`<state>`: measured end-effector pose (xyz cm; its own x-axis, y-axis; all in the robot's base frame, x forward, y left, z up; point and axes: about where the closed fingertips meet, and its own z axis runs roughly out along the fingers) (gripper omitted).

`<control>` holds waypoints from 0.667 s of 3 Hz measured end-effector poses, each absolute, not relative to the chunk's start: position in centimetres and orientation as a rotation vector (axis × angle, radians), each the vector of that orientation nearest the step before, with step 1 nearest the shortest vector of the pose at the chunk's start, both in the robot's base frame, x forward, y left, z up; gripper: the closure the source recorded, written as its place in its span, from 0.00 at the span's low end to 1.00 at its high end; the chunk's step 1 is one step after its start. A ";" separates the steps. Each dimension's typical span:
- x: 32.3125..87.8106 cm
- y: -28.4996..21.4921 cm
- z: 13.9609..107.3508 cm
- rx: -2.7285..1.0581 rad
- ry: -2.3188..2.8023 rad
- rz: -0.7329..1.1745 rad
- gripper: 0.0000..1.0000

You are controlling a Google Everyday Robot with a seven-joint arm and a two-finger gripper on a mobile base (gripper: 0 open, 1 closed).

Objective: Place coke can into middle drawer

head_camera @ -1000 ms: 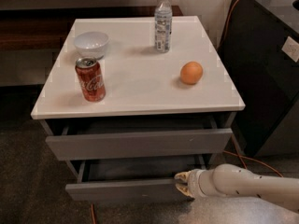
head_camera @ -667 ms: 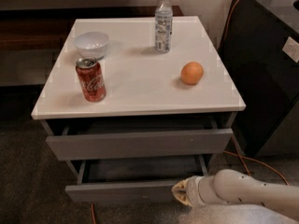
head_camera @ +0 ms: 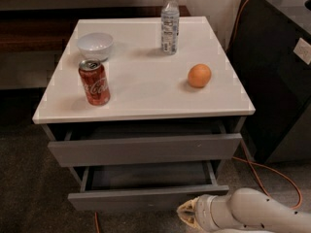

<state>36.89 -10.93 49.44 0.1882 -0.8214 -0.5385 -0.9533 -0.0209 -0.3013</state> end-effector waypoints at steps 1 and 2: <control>38.4 -11.1 50.5 -1.840 1.662 0.252 1.00; 41.4 -11.9 50.8 -1.812 1.679 0.180 1.00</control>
Offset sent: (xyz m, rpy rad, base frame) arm 0.0883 -0.0207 0.0178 -0.0510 -0.1223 -0.1231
